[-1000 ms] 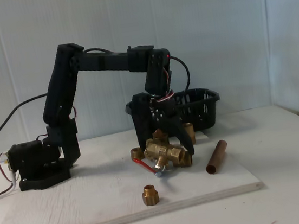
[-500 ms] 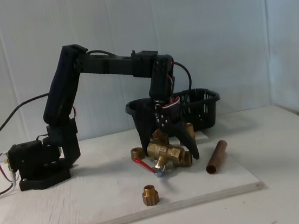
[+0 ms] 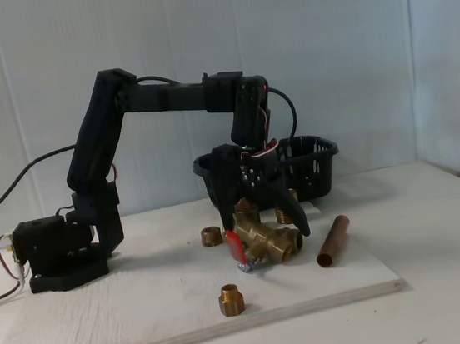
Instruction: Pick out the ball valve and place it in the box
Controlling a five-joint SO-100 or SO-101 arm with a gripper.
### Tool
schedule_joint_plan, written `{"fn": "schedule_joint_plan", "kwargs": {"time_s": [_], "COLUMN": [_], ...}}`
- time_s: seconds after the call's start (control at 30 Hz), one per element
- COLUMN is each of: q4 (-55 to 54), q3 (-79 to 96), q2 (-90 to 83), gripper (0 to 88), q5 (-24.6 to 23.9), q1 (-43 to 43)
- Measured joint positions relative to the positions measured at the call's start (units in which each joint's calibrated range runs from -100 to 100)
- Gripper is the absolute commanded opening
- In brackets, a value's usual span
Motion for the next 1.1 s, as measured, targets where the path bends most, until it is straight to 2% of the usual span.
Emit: {"fn": "schedule_joint_plan", "kwargs": {"time_s": [0.53,1.1], "q4": [0.2,0.2], "q3": [0.0,0.0], "q2": [0.0,0.0], "gripper": [51.5,51.5], "q5": [-0.1,-7.3], "q1": [-3.0,-3.4]}}
